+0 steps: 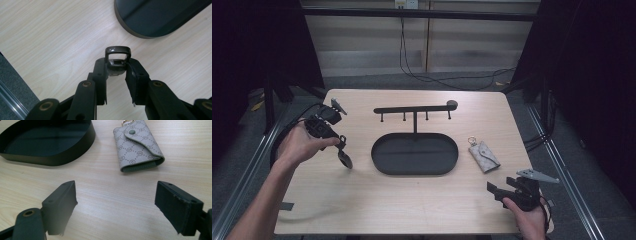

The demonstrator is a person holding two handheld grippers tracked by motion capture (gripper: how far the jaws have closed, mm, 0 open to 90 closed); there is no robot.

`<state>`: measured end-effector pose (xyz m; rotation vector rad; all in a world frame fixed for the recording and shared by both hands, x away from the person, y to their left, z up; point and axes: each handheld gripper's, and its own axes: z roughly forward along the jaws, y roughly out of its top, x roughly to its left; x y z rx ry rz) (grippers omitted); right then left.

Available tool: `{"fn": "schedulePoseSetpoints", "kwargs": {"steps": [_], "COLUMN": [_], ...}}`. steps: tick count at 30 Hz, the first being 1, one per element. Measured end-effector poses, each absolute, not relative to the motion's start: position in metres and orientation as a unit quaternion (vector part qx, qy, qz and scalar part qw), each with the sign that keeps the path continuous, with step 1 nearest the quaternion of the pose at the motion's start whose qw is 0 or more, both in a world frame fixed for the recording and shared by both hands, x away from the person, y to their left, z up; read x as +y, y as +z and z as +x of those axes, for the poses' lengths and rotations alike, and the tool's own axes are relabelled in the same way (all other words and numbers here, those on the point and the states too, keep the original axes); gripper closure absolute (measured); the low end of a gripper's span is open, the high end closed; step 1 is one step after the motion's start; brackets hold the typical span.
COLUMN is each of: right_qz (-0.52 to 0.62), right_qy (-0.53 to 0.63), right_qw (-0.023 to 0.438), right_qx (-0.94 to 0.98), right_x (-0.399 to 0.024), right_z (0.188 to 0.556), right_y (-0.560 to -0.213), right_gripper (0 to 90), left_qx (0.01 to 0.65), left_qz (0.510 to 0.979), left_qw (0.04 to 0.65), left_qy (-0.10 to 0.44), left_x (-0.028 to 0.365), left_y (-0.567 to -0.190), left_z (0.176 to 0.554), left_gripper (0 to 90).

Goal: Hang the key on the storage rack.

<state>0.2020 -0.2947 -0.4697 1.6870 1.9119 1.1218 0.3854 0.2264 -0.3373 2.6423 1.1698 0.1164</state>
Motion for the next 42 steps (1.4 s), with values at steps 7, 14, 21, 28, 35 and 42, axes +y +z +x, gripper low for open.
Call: {"fn": "schedulePoseSetpoints", "kwargs": {"steps": [7,14,21,28,35,42], "right_qz": [0.597,0.593,0.59,0.591,0.59,0.589], "right_qy": [0.397,0.399,0.399,0.397,0.398,0.397], "right_qw": [0.175,0.176,0.179,0.178,0.179,0.179], "right_qx": [0.675,0.677,0.679,0.679,0.679,0.68], "right_x": [-0.294,-0.294,-0.294,-0.294,-0.294,-0.294], "right_z": [0.202,0.202,0.202,0.203,0.202,0.202], "right_y": [-0.47,-0.469,-0.469,-0.47,-0.469,-0.469], "right_gripper": [17.3,17.3,16.8,16.7,16.7,16.7], "left_qx": [0.401,0.4,0.403,0.391,0.384,0.385], "left_qz": [0.91,0.91,0.91,0.916,0.919,0.919], "left_qw": [0.103,0.105,0.094,0.091,0.086,0.078], "left_qy": [0.031,0.032,0.032,0.023,0.022,0.019], "left_x": [0.223,0.219,0.212,0.199,0.186,0.176], "left_y": [-0.328,-0.318,-0.305,-0.298,-0.294,-0.293], "left_z": [0.385,0.385,0.389,0.392,0.394,0.4], "left_gripper": [70.8,70.8,70.8,70.7,70.8,70.7]}}
